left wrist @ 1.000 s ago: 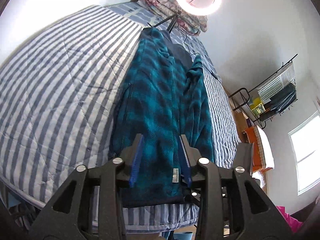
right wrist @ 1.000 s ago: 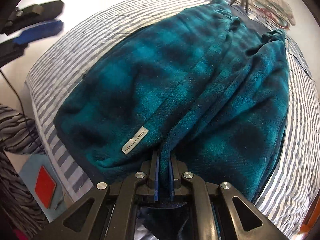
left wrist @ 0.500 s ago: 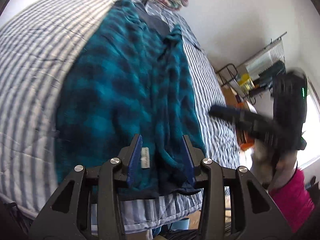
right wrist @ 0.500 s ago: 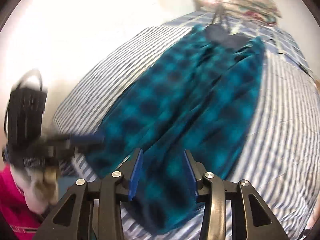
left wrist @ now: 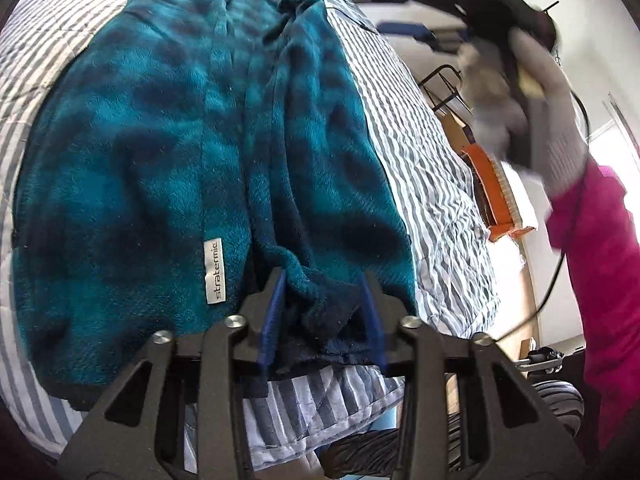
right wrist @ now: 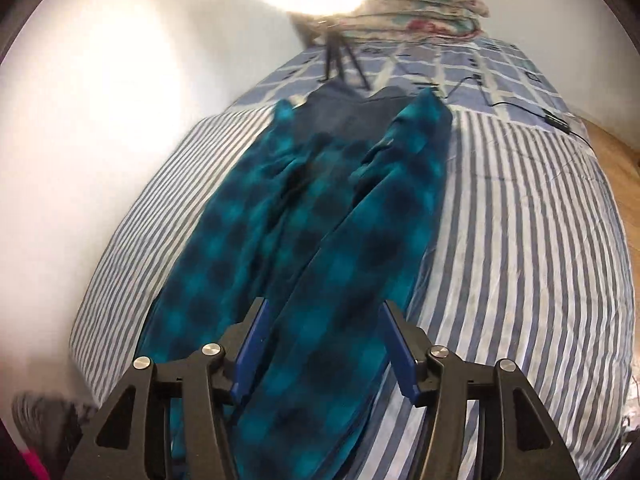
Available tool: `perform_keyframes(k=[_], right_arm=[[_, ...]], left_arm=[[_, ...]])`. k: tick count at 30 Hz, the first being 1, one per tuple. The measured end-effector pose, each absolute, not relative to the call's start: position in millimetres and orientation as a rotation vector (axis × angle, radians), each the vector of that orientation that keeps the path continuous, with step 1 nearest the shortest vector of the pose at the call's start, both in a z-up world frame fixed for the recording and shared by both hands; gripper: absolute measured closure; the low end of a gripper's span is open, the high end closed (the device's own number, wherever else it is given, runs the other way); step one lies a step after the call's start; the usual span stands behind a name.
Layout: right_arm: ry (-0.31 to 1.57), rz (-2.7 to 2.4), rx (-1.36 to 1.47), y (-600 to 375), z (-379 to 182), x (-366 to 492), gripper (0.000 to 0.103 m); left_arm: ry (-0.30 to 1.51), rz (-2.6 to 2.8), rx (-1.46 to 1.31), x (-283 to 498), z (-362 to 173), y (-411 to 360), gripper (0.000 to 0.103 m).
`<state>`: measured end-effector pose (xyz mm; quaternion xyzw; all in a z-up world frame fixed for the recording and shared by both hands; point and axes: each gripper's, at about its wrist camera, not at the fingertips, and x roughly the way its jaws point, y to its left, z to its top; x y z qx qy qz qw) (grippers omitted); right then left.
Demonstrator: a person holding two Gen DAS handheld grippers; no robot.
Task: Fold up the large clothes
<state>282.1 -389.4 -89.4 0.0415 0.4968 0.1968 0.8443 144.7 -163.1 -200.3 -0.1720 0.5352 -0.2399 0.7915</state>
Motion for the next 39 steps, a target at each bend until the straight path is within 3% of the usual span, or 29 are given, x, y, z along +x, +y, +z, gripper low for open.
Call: perform_keyframes(k=[3,14,15,16,17,20,23,28,33,36,38,39], right_arm=[[1.053,0.369,0.123,-393,-95,319,0.043],[1.086,0.156,0.058,-363,-126,423,0.043],[1.102,0.128,0.029,-358,-132,429,0.046],[1.112,0.112,0.01,-354,-136,432,0.065],[1.129,0.099,-0.009,-351,-142,435,0.076],[1.12,0.097,-0.038,-343,-146,436,0.09],[1.062,0.121,-0.041,-334,-133,427,0.093],[1.002,0.211,-0.057,-310,-123,428,0.094],[1.073,0.182,-0.058,-297,-170,450,0.092],[1.073,0.199,-0.051,-300,-177,451,0.084],[1.057,0.263,0.037,-313,-162,447,0.071],[1.026,0.288,0.112,-328,-149,439,0.07]], left_arm=[[1.163,-0.519,-0.37,146,-205,-165,0.089],[1.163,-0.541,-0.37,149,-212,-166,0.096],[1.161,-0.543,-0.373,149,-212,-166,0.096],[1.16,-0.544,-0.373,149,-212,-165,0.096],[1.162,-0.551,-0.374,147,-212,-164,0.097],[1.162,-0.561,-0.386,144,-209,-163,0.098],[1.155,-0.568,-0.4,141,-204,-160,0.1],[1.156,-0.575,-0.401,139,-203,-161,0.1],[1.164,-0.569,-0.406,140,-205,-159,0.1],[1.171,-0.566,-0.403,141,-206,-159,0.1],[1.172,-0.57,-0.406,142,-205,-157,0.1],[1.168,-0.574,-0.41,141,-203,-156,0.1]])
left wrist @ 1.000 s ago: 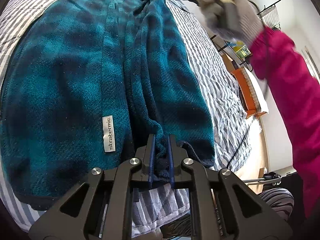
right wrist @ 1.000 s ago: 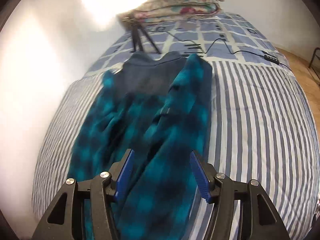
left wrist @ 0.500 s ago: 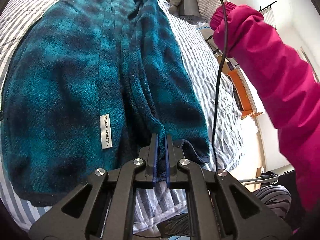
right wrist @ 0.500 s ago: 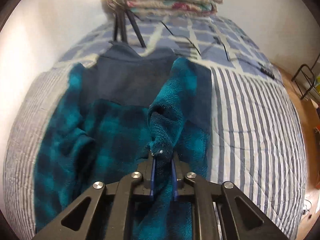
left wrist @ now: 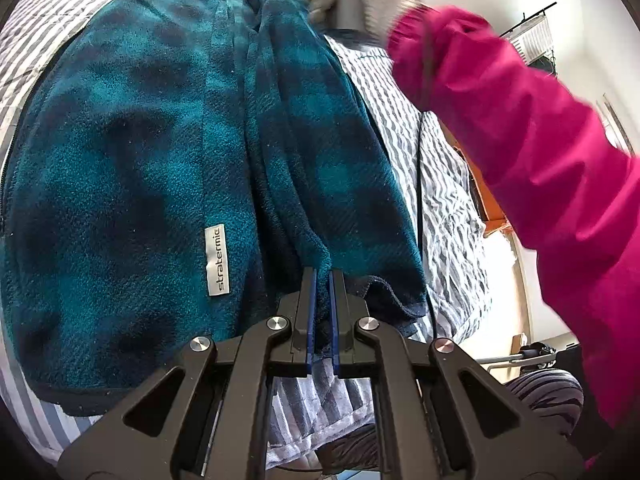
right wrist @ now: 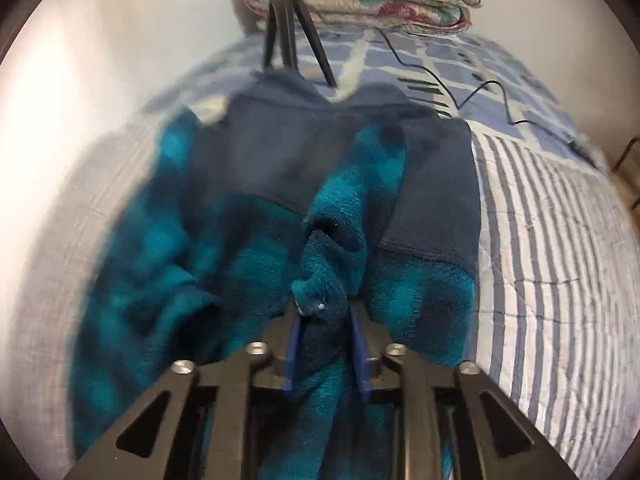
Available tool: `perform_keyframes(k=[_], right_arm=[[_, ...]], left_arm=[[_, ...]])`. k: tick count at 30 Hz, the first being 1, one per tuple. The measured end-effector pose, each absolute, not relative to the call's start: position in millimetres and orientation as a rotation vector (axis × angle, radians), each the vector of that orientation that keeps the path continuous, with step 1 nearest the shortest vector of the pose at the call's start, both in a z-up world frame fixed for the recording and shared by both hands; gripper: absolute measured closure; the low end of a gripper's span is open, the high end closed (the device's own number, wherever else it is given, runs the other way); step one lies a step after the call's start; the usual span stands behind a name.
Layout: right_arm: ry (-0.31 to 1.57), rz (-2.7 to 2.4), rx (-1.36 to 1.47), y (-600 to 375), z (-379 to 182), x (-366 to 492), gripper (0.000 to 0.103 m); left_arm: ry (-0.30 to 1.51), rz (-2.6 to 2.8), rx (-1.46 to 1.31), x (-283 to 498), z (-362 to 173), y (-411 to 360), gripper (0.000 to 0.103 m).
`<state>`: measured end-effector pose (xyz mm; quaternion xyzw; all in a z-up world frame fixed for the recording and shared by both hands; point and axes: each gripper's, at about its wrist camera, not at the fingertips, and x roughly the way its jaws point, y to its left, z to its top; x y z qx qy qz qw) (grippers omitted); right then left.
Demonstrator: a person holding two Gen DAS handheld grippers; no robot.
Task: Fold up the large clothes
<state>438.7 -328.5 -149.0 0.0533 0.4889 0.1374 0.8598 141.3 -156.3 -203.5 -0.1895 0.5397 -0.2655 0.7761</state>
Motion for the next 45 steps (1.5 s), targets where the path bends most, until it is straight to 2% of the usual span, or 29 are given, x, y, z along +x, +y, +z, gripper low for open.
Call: perform_keyframes(k=[3,5,8,19,22,24,25,26,29,35,42,45], right_arm=[[0.968,0.295,0.263,-375,-127,412,0.073],[0.966,0.297,0.281,-394,-122,391,0.081],[0.979,0.331,0.251,-404,-121,351,0.086],[1.109,0.454,0.059,-319,-180,258,0.087],[1.085,0.431,-0.034,-311,-167,246,0.087],[1.091,0.458,0.049,-325,-150,231,0.084],[1.084,0.463,0.073,-332,-144,222,0.076],[1.078,0.459,0.084,-339,-137,213,0.07],[1.065,0.43,0.098,-362,-119,182,0.064],[1.034,0.405,0.211,-397,-101,107,0.061],[1.029,0.57,0.14,-336,-105,44,0.061],[1.041,0.527,0.041,-312,-117,42,0.054]], left_arm=[[1.158,-0.576,-0.406,139,-200,-151,0.1],[1.152,-0.576,-0.4,138,-197,-149,0.1],[1.137,-0.578,-0.398,136,-191,-145,0.1],[1.095,-0.602,-0.389,120,-166,-137,0.1],[1.086,-0.602,-0.397,114,-158,-129,0.096],[1.068,-0.596,-0.395,112,-152,-115,0.079],[1.055,-0.589,-0.399,109,-148,-110,0.069],[1.044,-0.584,-0.406,107,-146,-103,0.068],[1.025,-0.543,-0.396,106,-138,-83,0.066],[1.011,-0.446,-0.406,114,-140,-49,0.066],[1.045,-0.296,-0.569,120,-167,6,0.066],[1.046,-0.277,-0.616,117,-173,18,0.066]])
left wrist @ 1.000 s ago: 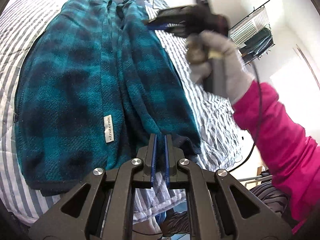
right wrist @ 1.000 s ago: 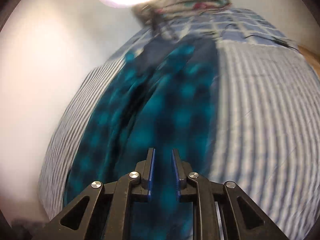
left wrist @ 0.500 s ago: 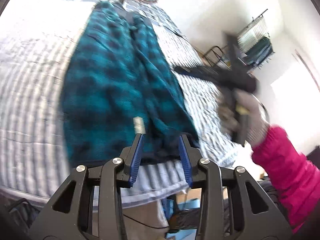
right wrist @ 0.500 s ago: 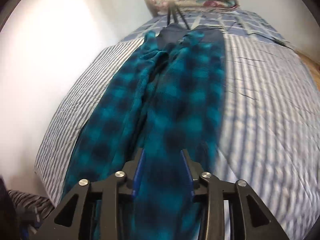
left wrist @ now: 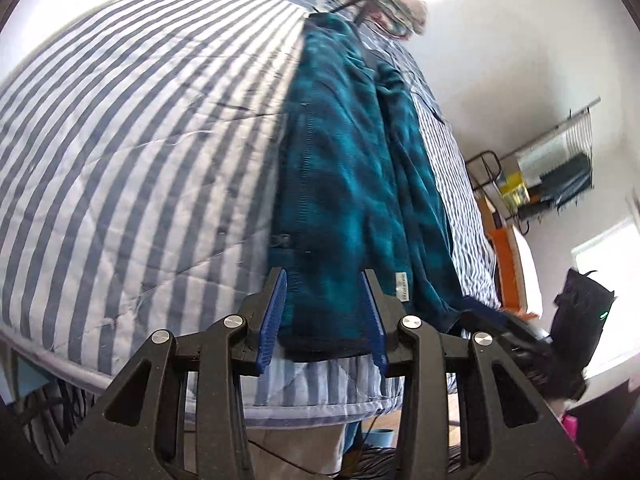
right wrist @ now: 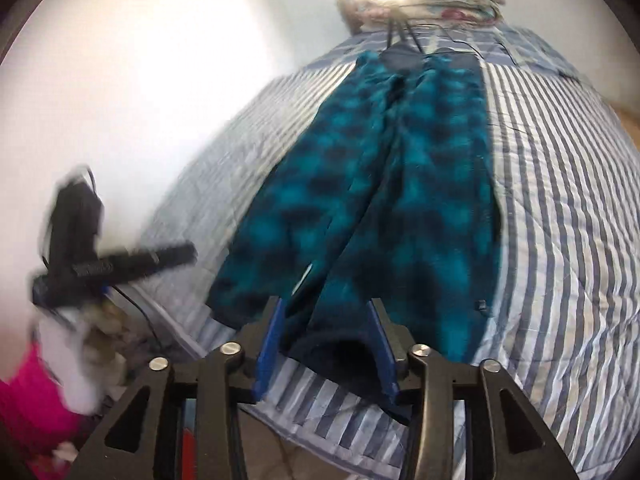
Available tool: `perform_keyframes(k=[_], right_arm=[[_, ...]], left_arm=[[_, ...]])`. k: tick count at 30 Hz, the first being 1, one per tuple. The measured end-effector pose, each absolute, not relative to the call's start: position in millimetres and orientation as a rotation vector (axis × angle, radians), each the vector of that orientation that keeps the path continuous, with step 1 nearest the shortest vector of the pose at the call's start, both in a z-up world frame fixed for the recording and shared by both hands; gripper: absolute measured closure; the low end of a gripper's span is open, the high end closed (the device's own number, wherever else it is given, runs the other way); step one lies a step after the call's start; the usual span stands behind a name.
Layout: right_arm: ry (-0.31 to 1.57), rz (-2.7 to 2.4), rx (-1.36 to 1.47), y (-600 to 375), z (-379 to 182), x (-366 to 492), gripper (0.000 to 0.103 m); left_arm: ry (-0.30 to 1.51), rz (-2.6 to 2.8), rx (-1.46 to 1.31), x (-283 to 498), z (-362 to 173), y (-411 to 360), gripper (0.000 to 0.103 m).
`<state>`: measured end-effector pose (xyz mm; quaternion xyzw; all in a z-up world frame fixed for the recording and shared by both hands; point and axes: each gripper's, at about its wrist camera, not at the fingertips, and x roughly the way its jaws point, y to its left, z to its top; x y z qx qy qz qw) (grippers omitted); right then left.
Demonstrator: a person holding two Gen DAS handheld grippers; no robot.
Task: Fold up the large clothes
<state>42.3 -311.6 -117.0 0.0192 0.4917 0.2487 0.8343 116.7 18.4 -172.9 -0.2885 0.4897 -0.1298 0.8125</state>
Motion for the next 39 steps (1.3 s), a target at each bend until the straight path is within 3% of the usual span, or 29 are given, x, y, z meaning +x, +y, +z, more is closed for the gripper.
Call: perform_keyframes(k=[3,4,5,6,9,12,14,16,19,20,22,25,28,32,35,39], right_arm=[[1.101,0.446,-0.005,-303,-141,52,0.055],[1.116,0.428,-0.026,-303,-148,54,0.061],[1.133,0.428,-0.029,-303,-154,55,0.086],[1.155,0.426,-0.01,-306,-158,55,0.095],[1.096,0.509,0.003,-305,-140,39,0.098],[1.089,0.519,-0.039,-296,-143,37,0.098],[1.151,0.509,-0.046,-295,-161,47,0.084],[1.162,0.533,-0.046,-299,-164,45,0.083],[1.136,0.629,-0.01,-308,-142,41,0.068],[1.104,0.646,-0.004,-313,-132,38,0.065],[1.039,0.625,0.043,-333,-115,35,0.066],[1.001,0.497,0.099,-367,-112,45,0.065],[1.031,0.386,0.104,-392,-130,57,0.049],[1.039,0.31,0.127,-400,-146,65,0.051],[0.966,0.37,0.056,-381,-133,65,0.063],[0.974,0.434,-0.016,-341,-147,76,0.068]], left_arm=[[1.036,-0.262,-0.634,112,-175,27,0.066],[1.033,-0.262,-0.638,111,-174,28,0.066],[1.032,-0.263,-0.639,110,-174,29,0.066],[1.029,-0.263,-0.639,109,-174,28,0.066],[1.023,-0.262,-0.638,108,-173,29,0.066],[1.029,-0.253,-0.639,109,-176,29,0.066],[1.041,-0.254,-0.641,112,-178,27,0.066],[1.042,-0.258,-0.618,116,-177,22,0.066],[1.055,-0.269,-0.599,125,-180,17,0.065],[1.064,-0.273,-0.603,128,-182,16,0.06],[1.077,-0.282,-0.62,135,-187,16,0.051],[1.109,-0.295,-0.643,146,-197,14,0.05],[1.139,-0.318,-0.665,153,-207,10,0.05],[1.16,-0.322,-0.66,156,-217,6,0.05],[1.168,-0.341,-0.627,157,-222,-1,0.061],[1.176,-0.347,-0.615,155,-226,-4,0.065]])
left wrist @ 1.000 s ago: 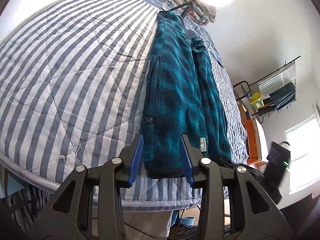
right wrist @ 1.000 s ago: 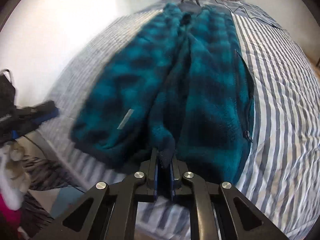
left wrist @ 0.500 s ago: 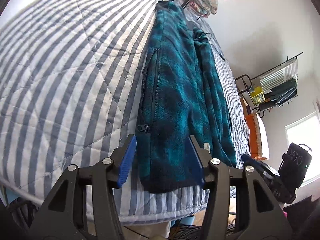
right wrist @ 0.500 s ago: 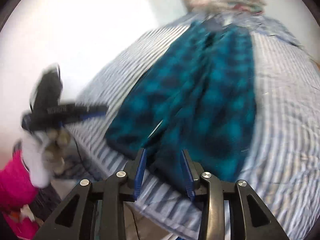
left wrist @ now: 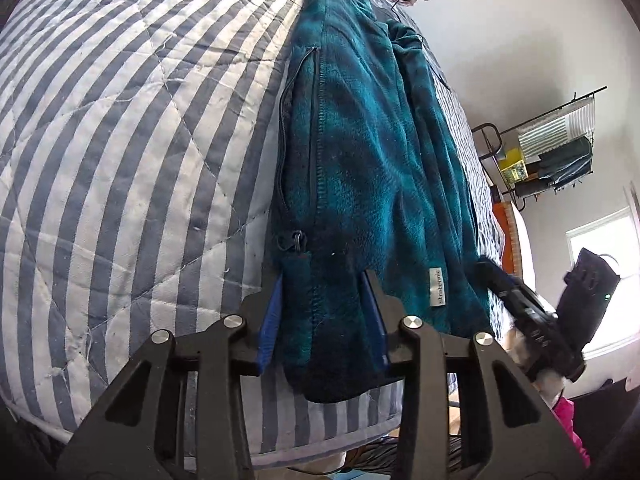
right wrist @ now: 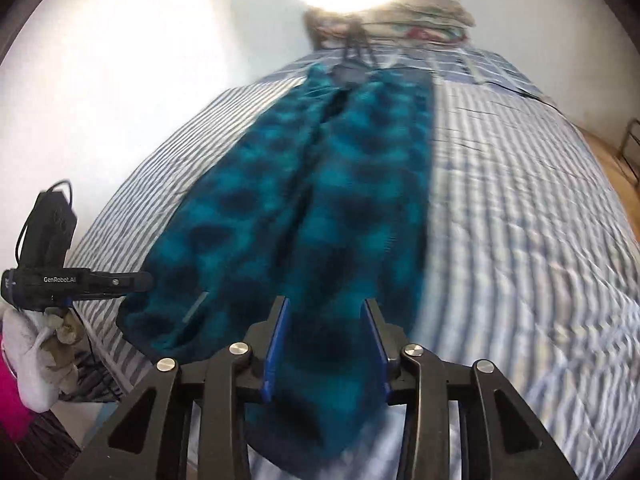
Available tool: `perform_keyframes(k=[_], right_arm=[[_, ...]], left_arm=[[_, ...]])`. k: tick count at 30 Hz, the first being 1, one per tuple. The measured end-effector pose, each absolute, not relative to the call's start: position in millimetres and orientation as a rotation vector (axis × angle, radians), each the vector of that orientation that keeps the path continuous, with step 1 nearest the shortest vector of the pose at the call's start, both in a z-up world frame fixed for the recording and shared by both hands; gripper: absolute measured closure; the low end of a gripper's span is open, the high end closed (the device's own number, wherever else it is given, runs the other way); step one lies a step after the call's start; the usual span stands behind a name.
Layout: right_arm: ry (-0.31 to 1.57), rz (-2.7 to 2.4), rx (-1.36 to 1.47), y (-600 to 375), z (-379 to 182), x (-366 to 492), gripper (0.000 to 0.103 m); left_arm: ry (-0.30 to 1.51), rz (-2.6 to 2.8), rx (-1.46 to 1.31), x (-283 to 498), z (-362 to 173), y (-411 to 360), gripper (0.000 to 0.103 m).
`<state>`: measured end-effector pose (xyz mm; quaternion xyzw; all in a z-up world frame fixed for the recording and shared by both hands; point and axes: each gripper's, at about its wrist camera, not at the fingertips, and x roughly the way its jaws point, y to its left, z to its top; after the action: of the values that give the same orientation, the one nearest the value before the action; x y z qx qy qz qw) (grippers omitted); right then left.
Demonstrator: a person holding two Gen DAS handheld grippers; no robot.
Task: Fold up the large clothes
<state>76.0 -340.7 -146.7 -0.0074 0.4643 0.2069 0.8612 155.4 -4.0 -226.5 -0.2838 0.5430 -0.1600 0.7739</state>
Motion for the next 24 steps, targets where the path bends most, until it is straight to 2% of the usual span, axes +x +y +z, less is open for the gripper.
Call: perform_keyframes(k=[2,4,6,9,10,14,16,24], right_arm=[[1.021,0.475,-0.043,-322,-163,73,0.073],[1.014,0.46,-0.133,-303,-176,63,0.073],[0.988,0.44,-0.183,-295,-175,57,0.074],[1.023,0.517,-0.111,-308,-159,56,0.076],[1.016,0.531,-0.101,-311,-154,55,0.074],[0.963,0.508,-0.037,-347,-126,43,0.047],[0.986,0.483,0.027,-373,-125,46,0.042],[1.16,0.499,0.332,-426,-176,66,0.041]], left_arm=[[1.176,-0.349,-0.62,154,-227,-3,0.065],[1.176,-0.347,-0.62,152,-228,-1,0.065],[1.181,-0.339,-0.628,150,-232,0,0.065],[1.199,-0.345,-0.673,145,-237,6,0.065],[1.201,-0.349,-0.685,144,-237,8,0.065],[1.217,-0.393,-0.701,139,-238,8,0.065],[1.224,-0.406,-0.686,137,-239,5,0.065],[1.241,-0.425,-0.665,131,-235,-2,0.065]])
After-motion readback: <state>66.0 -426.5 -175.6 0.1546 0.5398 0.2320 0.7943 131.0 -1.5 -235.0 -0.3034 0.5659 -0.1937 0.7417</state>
